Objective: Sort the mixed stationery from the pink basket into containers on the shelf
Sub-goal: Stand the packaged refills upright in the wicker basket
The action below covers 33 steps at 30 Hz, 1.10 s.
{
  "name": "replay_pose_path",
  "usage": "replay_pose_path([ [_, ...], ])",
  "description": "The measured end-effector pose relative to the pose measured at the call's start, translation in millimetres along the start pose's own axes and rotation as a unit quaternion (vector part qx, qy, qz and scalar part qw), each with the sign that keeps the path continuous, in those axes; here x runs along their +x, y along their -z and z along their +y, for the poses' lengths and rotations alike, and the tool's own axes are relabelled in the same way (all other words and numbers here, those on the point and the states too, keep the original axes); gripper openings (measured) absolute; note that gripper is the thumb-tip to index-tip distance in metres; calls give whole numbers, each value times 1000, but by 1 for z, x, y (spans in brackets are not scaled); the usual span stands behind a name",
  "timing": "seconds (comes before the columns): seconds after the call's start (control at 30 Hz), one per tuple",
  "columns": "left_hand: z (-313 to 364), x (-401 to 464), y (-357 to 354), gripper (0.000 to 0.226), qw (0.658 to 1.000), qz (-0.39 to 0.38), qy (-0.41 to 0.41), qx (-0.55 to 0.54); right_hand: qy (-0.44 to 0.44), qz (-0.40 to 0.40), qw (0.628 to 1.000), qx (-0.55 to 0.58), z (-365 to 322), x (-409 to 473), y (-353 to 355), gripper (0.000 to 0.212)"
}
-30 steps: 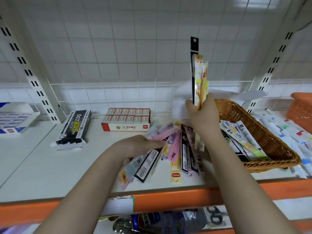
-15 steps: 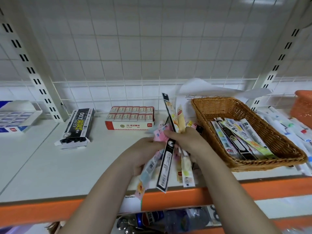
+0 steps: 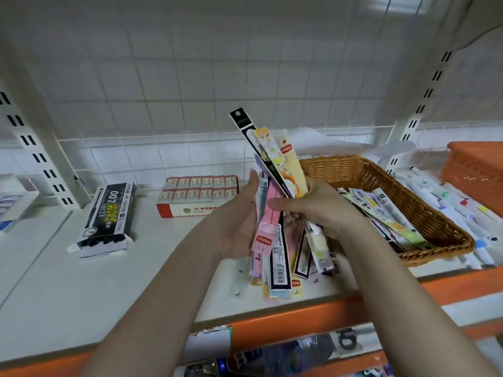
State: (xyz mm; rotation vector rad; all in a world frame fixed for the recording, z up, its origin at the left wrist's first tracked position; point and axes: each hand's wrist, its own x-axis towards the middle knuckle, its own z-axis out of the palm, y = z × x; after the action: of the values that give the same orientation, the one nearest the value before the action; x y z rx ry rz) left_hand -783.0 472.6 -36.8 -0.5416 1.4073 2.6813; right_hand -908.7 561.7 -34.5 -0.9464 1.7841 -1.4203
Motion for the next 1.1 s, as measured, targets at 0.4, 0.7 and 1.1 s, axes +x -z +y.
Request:
replay_pose_path([
  [0.4,10,6,32,13,979,159,-92,84,-88,174,944,266,5,-1,1,10],
  [0.7,39,-23,2,14,959,160,-180,149,-60,156,947,276,-15,6,3,14],
  [1.1,10,65,-90,38,897,238,-179,328,-16,59,934,351,-17,-5,90,27],
])
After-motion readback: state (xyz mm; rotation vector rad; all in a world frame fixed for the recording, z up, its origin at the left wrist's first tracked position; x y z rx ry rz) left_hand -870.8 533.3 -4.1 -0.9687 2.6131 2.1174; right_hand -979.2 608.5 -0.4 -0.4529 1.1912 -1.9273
